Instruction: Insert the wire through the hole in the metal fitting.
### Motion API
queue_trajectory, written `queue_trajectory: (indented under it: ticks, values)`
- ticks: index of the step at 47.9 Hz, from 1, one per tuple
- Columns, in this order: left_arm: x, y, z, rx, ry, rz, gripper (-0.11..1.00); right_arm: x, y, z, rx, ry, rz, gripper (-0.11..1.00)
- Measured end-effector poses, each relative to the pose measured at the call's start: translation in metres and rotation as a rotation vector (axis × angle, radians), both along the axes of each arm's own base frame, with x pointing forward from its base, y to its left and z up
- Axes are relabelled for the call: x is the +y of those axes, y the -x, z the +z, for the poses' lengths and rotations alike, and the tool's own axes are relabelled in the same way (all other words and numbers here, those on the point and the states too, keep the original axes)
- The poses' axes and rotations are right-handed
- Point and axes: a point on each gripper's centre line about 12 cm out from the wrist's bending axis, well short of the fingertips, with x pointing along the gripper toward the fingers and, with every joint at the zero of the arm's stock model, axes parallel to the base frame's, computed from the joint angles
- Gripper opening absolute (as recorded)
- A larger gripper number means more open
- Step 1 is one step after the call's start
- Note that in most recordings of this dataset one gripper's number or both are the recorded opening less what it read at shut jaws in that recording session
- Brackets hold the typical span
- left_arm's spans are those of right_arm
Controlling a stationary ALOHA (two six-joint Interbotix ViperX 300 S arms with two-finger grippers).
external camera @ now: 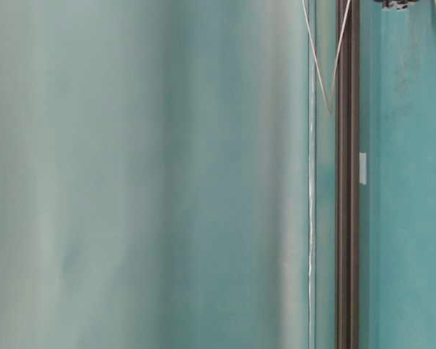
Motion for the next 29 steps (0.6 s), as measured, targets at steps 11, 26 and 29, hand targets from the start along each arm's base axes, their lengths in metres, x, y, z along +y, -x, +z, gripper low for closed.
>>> queue_trajectory:
  ticks: [11, 26, 29]
  values:
    - [0.002, -0.001, -0.008, 0.078, 0.046, 0.012, -0.07, -0.001, -0.007, -0.005, 0.1, -0.007, -0.004, -0.03]
    - [0.01, -0.003, -0.005, 0.12, 0.05, 0.048, -0.02, -0.001, -0.037, 0.0, 0.225, -0.001, -0.004, -0.02]
    - [0.011, -0.004, -0.007, 0.131, 0.049, 0.056, 0.01, -0.001, -0.043, -0.003, 0.256, -0.003, -0.004, -0.02]
